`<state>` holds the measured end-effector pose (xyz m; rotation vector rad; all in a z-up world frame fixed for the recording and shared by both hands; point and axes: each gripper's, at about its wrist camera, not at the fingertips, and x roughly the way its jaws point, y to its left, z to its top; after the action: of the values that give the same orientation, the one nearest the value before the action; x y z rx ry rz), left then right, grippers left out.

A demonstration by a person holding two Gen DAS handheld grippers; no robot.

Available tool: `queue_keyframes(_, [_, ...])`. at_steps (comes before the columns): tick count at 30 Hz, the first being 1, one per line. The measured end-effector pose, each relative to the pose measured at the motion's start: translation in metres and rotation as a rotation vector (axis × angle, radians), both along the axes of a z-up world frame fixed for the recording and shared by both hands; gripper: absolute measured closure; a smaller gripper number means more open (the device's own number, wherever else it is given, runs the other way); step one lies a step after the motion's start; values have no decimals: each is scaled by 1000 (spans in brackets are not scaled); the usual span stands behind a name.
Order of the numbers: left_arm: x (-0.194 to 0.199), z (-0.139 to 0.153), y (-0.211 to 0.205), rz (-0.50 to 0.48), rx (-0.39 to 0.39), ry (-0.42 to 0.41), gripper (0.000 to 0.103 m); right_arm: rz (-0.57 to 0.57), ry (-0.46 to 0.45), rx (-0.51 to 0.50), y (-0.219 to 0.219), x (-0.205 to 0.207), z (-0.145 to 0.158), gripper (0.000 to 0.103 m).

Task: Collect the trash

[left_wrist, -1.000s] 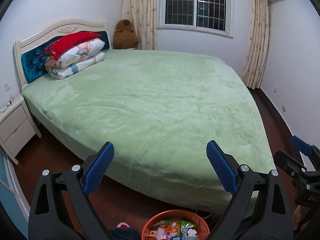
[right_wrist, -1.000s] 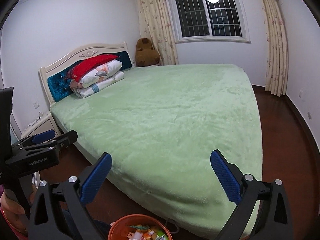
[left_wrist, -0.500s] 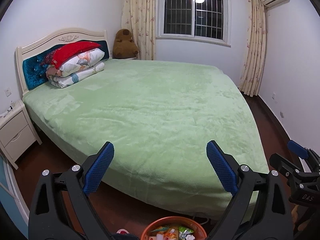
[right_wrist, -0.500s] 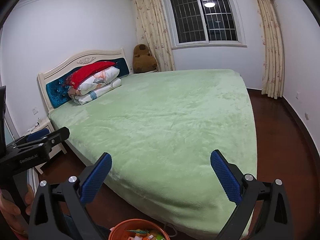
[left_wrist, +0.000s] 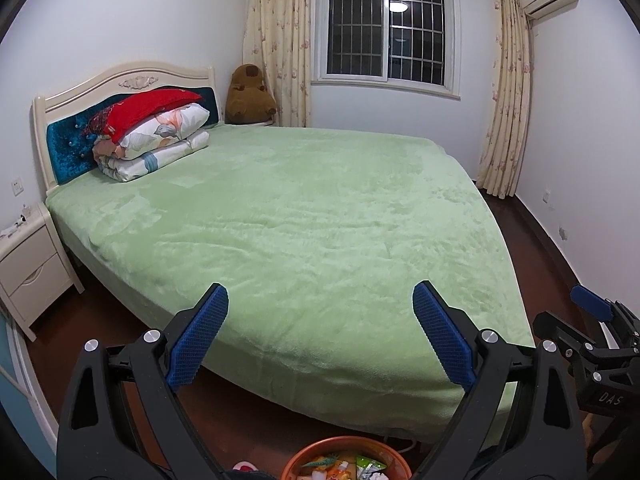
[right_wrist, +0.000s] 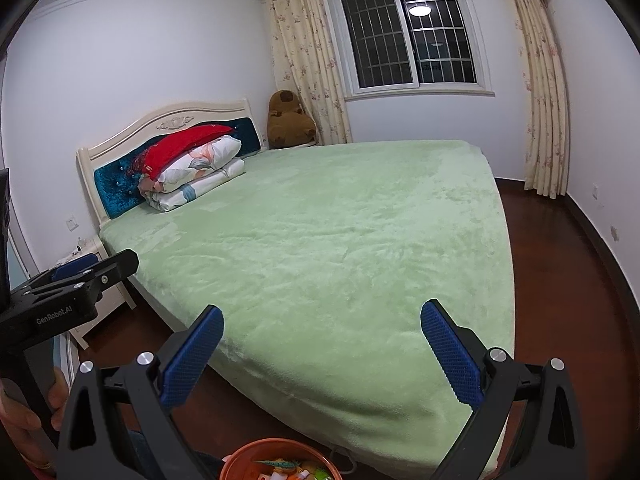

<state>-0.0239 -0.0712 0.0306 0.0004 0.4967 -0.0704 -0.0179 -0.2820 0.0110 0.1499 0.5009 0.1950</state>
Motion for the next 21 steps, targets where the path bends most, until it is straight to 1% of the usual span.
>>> queue_keyframes(21, [0,3,0,-2,1,6,12,10,28,-5,3,6,-8,6])
